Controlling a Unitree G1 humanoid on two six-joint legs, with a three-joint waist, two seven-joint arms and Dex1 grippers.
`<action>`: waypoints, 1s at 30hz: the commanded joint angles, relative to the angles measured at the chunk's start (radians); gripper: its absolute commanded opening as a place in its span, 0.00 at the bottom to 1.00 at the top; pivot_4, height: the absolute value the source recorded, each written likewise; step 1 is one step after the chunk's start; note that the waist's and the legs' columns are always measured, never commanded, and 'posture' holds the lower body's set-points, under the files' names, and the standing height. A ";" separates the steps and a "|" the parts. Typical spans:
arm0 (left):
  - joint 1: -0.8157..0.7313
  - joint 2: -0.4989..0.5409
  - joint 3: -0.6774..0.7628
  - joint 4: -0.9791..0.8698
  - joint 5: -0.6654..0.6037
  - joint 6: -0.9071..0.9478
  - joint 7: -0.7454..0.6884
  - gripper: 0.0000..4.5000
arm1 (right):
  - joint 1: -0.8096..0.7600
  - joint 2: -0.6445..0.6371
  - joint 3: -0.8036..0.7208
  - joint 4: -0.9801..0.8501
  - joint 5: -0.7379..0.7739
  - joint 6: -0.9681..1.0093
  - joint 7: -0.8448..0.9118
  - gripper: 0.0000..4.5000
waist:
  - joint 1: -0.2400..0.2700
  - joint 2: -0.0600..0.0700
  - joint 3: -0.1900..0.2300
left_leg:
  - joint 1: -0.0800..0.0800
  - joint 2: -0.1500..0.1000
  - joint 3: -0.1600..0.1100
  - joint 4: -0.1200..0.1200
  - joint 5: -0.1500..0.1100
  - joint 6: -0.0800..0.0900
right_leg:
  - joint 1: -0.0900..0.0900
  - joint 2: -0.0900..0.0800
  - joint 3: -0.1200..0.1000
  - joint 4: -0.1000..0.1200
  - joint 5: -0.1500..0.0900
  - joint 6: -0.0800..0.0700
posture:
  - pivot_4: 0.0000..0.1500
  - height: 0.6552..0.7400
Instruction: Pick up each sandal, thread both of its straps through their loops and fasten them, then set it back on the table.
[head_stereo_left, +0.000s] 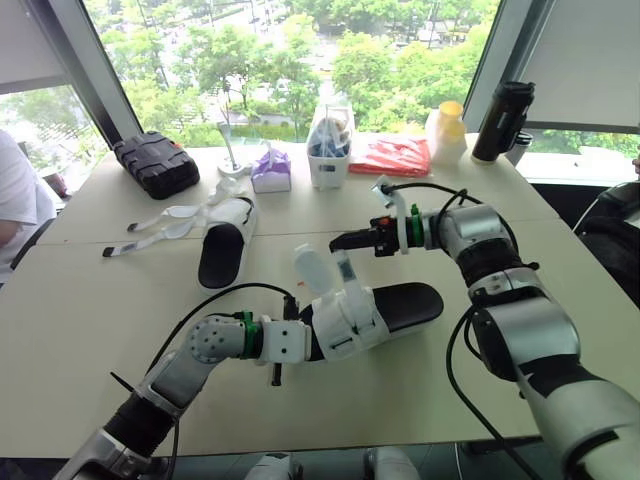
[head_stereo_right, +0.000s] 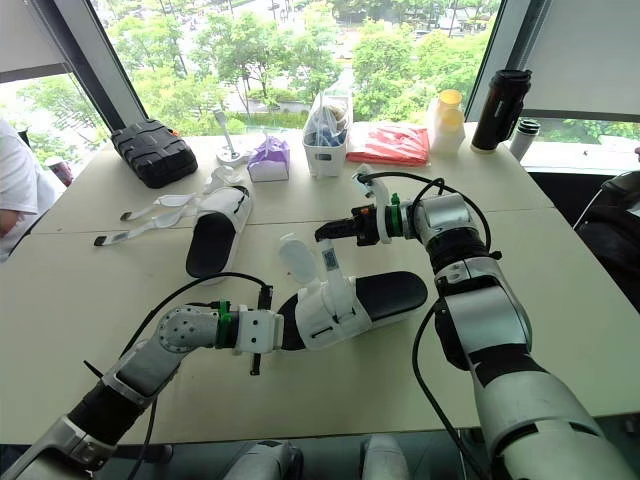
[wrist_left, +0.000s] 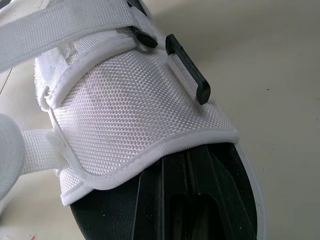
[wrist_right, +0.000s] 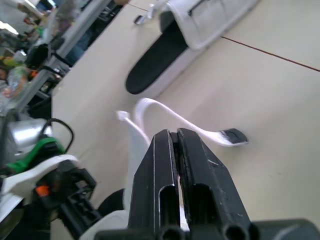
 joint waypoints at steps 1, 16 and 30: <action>0.063 0.018 -0.083 0.095 0.092 0.055 -0.026 0.00 | -0.053 0.015 0.001 0.046 -0.034 -0.080 0.001 0.01 | -0.001 0.000 0.000 | 0.000 0.000 0.000 0.000 0.000 0.000 | 0.000 0.000 0.000 0.000 0.000 0.000 | 1.00 1.00; 0.076 0.023 -0.076 0.075 0.092 0.064 -0.016 0.00 | 0.147 -0.004 0.170 -0.042 -0.236 -0.353 0.072 0.07 | -0.015 0.005 -0.013 | 0.001 0.000 0.000 -0.001 0.000 0.000 | 0.001 0.000 0.000 0.000 0.000 0.000 | 1.00 1.00; 0.066 0.020 -0.072 0.083 0.088 0.065 -0.018 0.00 | 0.150 0.003 0.038 -0.060 -0.216 -0.569 -0.127 0.87 | -0.016 0.004 -0.019 | 0.002 0.000 -0.001 -0.003 -0.001 0.001 | 0.001 0.000 0.000 -0.001 0.000 0.000 | 1.00 1.00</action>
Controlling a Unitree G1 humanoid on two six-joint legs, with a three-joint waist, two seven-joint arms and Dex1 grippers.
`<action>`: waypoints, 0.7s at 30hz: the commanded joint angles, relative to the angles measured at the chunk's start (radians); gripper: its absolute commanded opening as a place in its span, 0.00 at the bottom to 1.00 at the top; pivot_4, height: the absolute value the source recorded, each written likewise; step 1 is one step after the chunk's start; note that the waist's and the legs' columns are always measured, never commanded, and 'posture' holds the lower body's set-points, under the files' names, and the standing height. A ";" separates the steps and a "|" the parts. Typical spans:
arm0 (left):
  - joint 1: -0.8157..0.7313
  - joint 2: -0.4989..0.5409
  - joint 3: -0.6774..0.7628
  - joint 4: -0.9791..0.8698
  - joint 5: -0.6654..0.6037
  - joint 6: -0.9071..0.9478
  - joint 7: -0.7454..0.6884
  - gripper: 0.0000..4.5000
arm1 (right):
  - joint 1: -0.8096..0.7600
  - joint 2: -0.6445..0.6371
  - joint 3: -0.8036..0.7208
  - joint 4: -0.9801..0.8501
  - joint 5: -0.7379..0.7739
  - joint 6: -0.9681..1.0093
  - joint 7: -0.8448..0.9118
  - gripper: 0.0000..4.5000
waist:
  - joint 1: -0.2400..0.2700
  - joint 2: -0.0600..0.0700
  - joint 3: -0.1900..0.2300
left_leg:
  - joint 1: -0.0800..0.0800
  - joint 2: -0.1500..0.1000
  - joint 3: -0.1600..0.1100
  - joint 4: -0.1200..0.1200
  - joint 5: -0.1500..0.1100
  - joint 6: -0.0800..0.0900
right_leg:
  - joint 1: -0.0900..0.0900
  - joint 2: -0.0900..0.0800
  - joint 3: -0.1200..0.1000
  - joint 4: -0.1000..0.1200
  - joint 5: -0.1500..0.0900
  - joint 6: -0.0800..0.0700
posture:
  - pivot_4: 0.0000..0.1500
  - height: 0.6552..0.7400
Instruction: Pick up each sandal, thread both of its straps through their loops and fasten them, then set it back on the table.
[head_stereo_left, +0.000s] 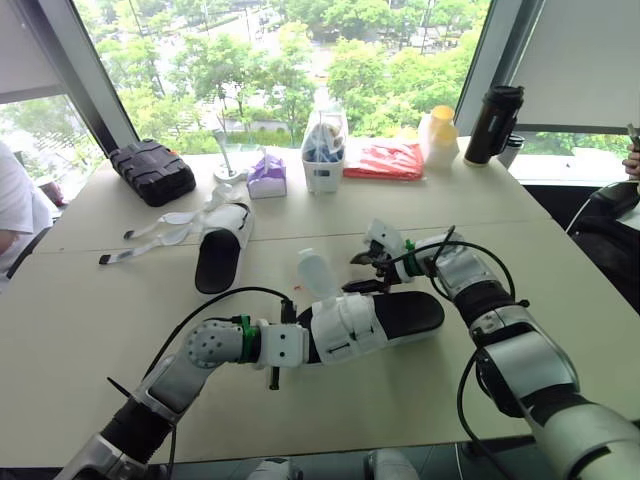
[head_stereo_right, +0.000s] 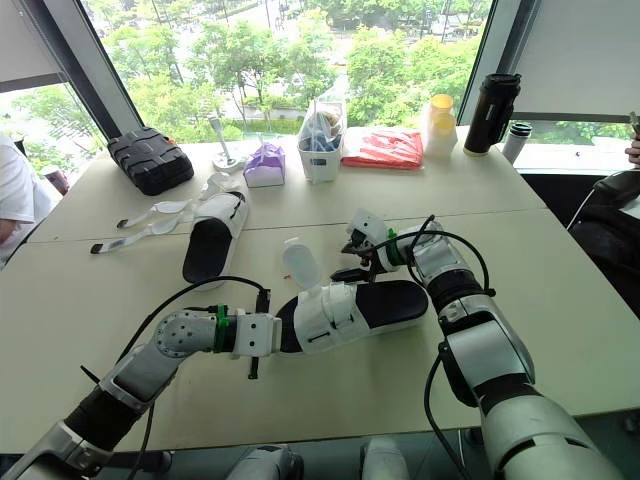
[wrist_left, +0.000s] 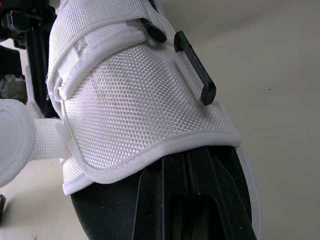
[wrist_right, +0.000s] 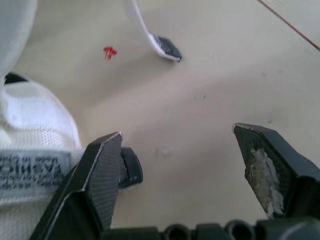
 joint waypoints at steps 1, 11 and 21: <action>0.042 0.012 -0.075 0.092 0.082 0.060 -0.031 0.00 | -0.069 0.004 -0.067 0.000 0.048 0.014 -0.024 0.87 | 0.000 0.000 0.000 | 0.000 0.000 0.000 0.000 0.000 0.000 | 0.000 0.000 0.000 0.000 0.000 0.000 | 1.00 1.00; 0.033 0.008 -0.081 0.109 0.089 0.047 -0.032 0.00 | -0.217 -0.032 -0.139 -0.085 0.188 0.515 0.130 0.87 | 0.001 0.000 0.000 | 0.000 0.000 -0.001 0.000 0.000 0.000 | 0.000 0.000 0.000 0.000 0.000 0.000 | 1.00 1.00; 0.026 0.001 -0.083 0.119 0.094 0.038 -0.032 0.00 | -0.159 0.004 -0.043 -0.191 0.209 0.701 0.198 0.87 | 0.002 0.000 0.000 | -0.001 0.000 -0.001 0.001 0.000 0.000 | 0.000 0.000 0.000 0.000 0.000 0.000 | 1.00 1.00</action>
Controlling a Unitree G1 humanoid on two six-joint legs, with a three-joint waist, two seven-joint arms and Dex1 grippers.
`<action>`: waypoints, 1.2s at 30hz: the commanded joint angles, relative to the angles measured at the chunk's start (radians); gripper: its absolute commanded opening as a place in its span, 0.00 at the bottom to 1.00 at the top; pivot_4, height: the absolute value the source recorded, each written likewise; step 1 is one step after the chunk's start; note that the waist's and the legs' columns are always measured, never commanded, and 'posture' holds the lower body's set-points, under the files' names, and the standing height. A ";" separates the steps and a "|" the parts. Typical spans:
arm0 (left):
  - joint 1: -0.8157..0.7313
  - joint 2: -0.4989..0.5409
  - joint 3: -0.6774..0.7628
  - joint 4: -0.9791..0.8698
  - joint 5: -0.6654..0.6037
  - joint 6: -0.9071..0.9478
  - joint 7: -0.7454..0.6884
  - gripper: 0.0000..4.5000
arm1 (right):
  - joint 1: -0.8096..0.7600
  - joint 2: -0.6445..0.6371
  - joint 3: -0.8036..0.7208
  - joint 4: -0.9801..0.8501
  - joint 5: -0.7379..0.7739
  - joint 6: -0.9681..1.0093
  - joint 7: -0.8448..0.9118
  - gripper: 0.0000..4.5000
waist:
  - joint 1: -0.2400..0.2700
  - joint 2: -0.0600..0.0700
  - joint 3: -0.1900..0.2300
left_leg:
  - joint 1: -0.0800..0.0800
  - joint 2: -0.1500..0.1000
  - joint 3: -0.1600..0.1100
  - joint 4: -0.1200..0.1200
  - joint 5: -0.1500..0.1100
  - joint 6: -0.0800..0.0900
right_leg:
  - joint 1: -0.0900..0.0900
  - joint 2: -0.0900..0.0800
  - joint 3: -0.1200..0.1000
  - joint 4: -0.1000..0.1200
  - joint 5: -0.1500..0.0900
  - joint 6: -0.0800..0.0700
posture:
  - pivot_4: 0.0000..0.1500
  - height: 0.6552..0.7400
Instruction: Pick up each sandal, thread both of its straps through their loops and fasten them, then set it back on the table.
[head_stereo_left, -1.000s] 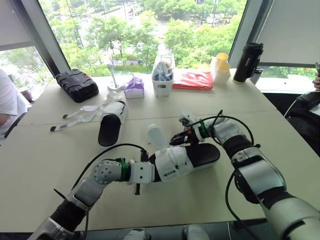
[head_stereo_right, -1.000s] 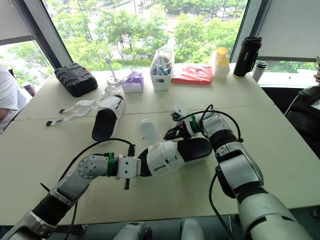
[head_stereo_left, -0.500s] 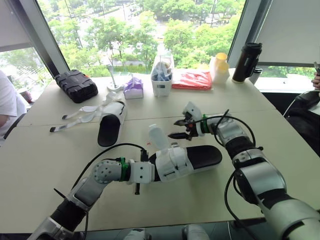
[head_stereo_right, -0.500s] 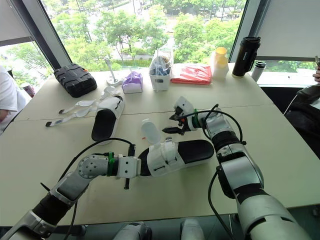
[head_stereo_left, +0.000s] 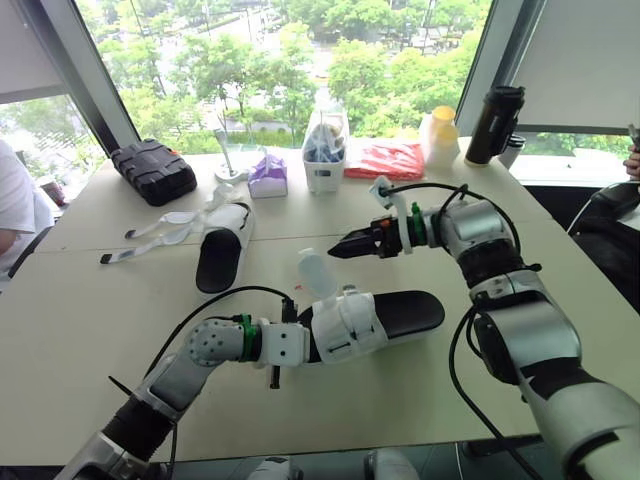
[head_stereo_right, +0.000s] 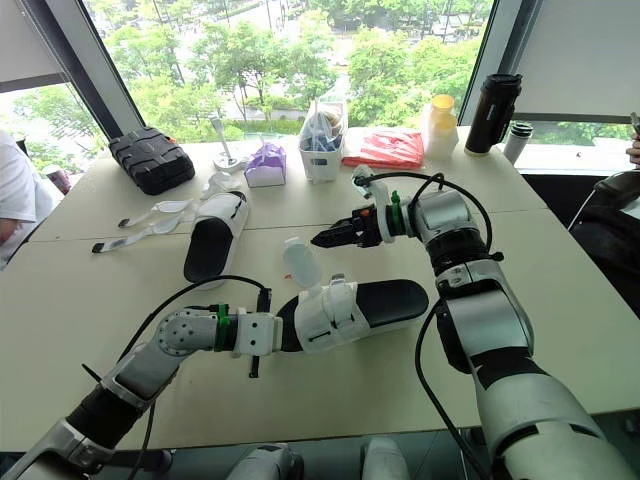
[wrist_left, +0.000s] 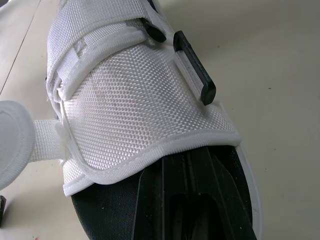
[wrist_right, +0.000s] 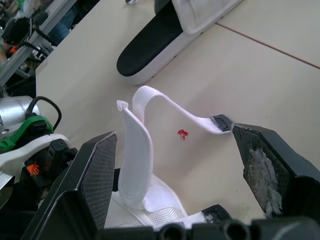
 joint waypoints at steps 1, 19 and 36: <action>0.038 0.008 -0.081 0.103 0.092 0.046 -0.024 0.00 | 0.010 0.024 0.034 -0.038 0.021 0.030 0.029 0.87 | 0.001 0.000 0.000 | 0.000 0.000 0.000 0.000 0.000 0.000 | 0.000 0.000 0.000 0.000 0.000 0.000 | 1.00 1.00; 0.048 0.009 -0.071 0.096 0.096 0.053 -0.008 0.00 | -0.139 0.248 -0.020 0.278 0.037 -0.093 -0.029 0.87 | -0.001 0.000 0.000 | 0.000 0.000 -0.002 0.000 0.000 0.000 | -0.001 0.000 0.000 0.001 0.000 0.000 | 1.00 1.00; 0.043 -0.003 -0.076 0.105 0.099 0.045 0.002 0.00 | -0.261 0.276 -0.160 0.410 0.048 -0.158 -0.087 0.87 | 0.000 0.000 0.000 | 0.000 -0.001 -0.002 0.001 0.000 0.000 | 0.000 0.000 0.000 0.001 0.000 0.000 | 1.00 1.00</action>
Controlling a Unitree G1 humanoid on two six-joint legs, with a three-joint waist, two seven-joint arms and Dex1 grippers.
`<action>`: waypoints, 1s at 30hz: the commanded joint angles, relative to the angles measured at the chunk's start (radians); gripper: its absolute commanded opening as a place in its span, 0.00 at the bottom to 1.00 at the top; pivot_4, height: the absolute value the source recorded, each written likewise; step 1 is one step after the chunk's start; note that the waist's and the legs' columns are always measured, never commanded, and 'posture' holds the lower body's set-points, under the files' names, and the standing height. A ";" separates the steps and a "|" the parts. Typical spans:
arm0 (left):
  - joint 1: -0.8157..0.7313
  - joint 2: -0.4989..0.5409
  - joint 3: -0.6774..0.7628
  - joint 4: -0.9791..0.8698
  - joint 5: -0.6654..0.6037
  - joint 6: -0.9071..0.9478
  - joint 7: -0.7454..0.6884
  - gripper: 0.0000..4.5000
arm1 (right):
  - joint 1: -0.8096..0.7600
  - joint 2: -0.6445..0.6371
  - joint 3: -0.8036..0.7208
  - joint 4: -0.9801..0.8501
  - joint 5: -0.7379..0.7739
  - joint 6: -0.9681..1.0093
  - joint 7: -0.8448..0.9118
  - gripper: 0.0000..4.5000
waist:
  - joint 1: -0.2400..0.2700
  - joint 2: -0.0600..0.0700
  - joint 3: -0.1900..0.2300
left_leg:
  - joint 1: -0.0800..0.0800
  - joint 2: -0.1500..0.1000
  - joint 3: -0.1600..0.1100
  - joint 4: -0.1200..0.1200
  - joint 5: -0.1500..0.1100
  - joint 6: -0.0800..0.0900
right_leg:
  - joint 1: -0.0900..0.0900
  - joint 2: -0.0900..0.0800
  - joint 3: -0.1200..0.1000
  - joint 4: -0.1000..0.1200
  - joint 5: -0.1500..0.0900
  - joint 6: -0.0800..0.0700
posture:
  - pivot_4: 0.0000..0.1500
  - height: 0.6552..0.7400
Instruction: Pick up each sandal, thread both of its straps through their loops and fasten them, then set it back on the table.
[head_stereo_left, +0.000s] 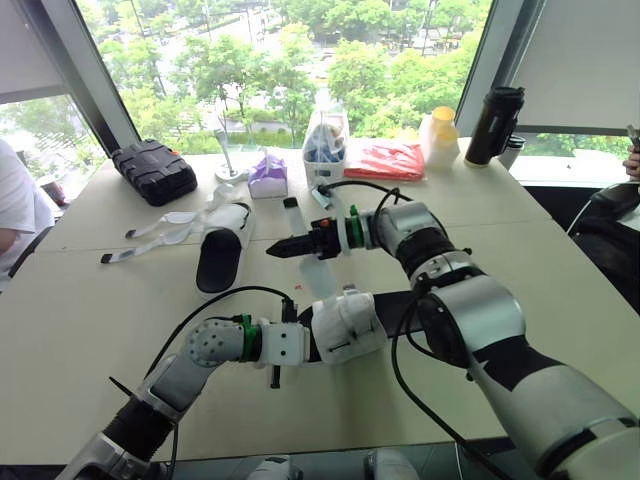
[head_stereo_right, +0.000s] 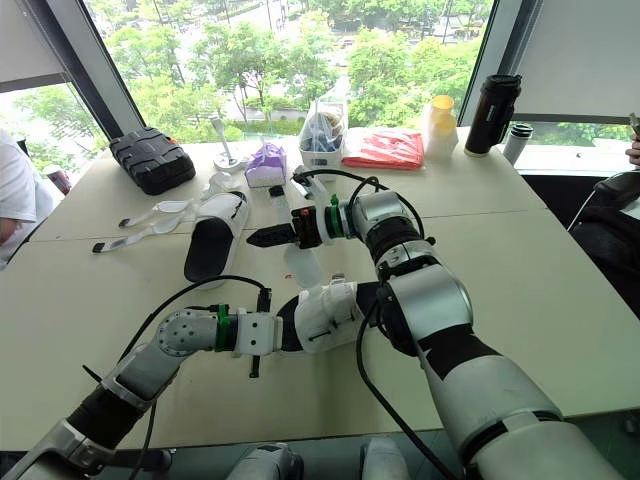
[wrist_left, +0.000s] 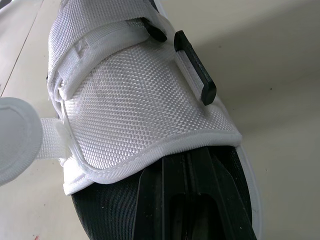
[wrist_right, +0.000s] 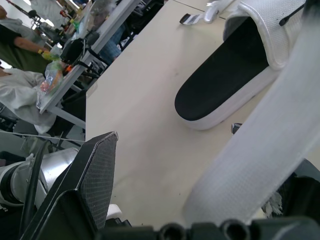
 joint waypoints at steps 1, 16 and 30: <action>0.037 0.000 -0.078 0.104 0.097 0.046 -0.008 0.00 | -0.053 0.005 -0.036 -0.004 0.020 -0.013 -0.001 0.87 | 0.000 0.000 0.000 | 0.000 0.000 0.000 0.000 0.000 0.000 | 0.000 0.000 0.000 0.000 0.000 0.000 | 1.00 1.00; 0.046 -0.003 -0.070 0.102 0.088 0.059 -0.012 0.00 | 0.013 -0.113 -0.034 -0.284 0.080 0.138 0.156 0.01 | 0.004 0.000 0.000 | -0.001 -0.001 0.000 0.001 0.000 0.000 | 0.000 0.000 0.000 0.000 0.000 0.000 | 1.00 1.00; 0.071 -0.011 -0.042 0.093 0.055 0.077 -0.011 0.00 | 0.709 -0.453 0.185 -1.367 0.093 -0.146 0.187 0.01 | 0.012 -0.003 -0.002 | -0.001 0.001 0.003 0.000 0.000 0.000 | 0.001 -0.001 -0.001 -0.002 -0.005 0.009 | 1.00 1.00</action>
